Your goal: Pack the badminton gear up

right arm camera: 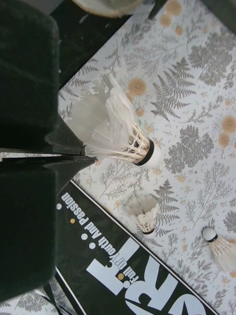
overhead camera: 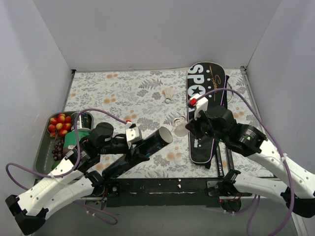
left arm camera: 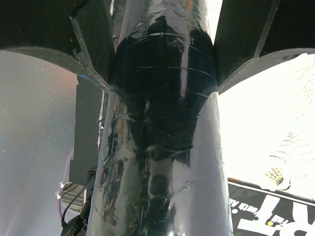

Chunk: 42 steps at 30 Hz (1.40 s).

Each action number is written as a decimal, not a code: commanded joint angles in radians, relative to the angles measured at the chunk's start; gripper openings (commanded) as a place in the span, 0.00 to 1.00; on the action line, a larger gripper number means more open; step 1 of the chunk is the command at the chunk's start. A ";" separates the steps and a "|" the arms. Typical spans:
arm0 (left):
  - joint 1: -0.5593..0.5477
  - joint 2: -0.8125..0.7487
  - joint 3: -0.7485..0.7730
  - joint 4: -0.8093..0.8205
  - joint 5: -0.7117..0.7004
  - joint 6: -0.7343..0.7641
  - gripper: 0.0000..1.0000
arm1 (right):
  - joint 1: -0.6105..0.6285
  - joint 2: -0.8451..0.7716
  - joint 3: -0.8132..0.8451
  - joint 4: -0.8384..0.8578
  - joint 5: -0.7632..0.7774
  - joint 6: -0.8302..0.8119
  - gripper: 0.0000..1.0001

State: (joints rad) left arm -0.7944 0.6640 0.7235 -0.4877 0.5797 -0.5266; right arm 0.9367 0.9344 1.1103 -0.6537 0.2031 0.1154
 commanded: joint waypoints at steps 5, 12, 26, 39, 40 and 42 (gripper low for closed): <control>-0.002 -0.010 0.036 0.001 0.008 0.026 0.18 | -0.001 -0.112 0.079 -0.026 -0.160 0.156 0.01; -0.002 -0.012 0.021 -0.018 0.002 0.059 0.18 | -0.001 -0.143 0.131 -0.001 -0.274 0.204 0.01; -0.002 -0.037 0.021 -0.060 -0.053 0.138 0.17 | -0.001 -0.149 0.161 -0.057 -0.522 0.211 0.01; -0.002 -0.058 0.045 -0.084 -0.046 0.151 0.17 | -0.001 -0.017 0.175 -0.061 -0.596 0.175 0.01; -0.002 -0.064 0.047 -0.087 -0.044 0.157 0.17 | -0.001 -0.010 0.180 -0.066 -0.594 0.167 0.01; -0.002 -0.072 0.048 -0.098 -0.040 0.162 0.18 | -0.001 0.020 0.194 -0.066 -0.600 0.161 0.01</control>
State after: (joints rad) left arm -0.7944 0.6212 0.7288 -0.5835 0.5312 -0.3889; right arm 0.9360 0.9260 1.2476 -0.7132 -0.3714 0.3065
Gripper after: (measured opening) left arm 0.661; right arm 0.023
